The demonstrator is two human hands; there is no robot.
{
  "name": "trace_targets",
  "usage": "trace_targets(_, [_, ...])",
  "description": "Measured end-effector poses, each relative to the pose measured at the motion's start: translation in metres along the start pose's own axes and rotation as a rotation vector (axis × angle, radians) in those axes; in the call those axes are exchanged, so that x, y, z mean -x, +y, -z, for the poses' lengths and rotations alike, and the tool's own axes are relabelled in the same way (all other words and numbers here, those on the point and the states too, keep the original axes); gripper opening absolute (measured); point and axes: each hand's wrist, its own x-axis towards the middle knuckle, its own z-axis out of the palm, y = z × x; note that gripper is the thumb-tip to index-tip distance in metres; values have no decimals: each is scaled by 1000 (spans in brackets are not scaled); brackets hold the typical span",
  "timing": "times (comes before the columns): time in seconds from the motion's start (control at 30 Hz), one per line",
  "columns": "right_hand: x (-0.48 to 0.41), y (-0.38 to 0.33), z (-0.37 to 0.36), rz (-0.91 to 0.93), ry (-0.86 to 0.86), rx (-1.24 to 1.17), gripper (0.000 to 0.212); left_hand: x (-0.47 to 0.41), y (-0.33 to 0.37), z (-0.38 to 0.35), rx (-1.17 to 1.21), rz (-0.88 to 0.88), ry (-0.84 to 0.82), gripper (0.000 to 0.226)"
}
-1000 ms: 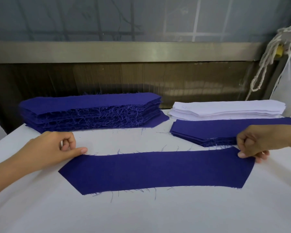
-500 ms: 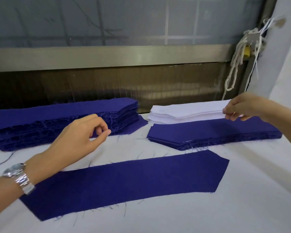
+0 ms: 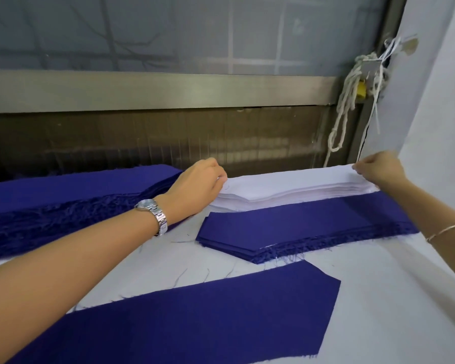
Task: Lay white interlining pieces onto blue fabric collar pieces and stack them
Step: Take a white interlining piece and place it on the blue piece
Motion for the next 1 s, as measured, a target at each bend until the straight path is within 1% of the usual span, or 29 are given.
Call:
trace_targets(0.13, [-18, 4, -11, -1, 71, 153, 20, -14, -4, -11, 13, 86, -3, 27])
trace_targets(0.27, [-33, 8, -15, 7, 152, 266, 22, -16, -9, -20, 57, 119, 7, 23])
trace_targets(0.43, [-42, 16, -20, 10, 137, 372, 34, -22, -10, -23, 63, 123, 34, 19])
trace_targets(0.53, [-44, 19, -22, 31, 145, 385, 32, -26, -10, -23, 56, 127, 32, 18])
trace_targets(0.63, [-44, 19, -24, 86, 134, 451, 29, -30, -9, -23, 77, 150, 23, 20])
trace_targets(0.73, [-43, 17, -25, 181, 144, 541, 24, -31, -10, -22, 169, 188, 17, 18])
trace_targets(0.83, [-42, 17, -25, 215, 153, 569, 22, -30, -12, -22, 250, 212, 18, 16])
trace_targets(1.0, [-40, 19, -27, 247, 188, 565, 19, -30, -10, -21, 205, 197, -2, 16])
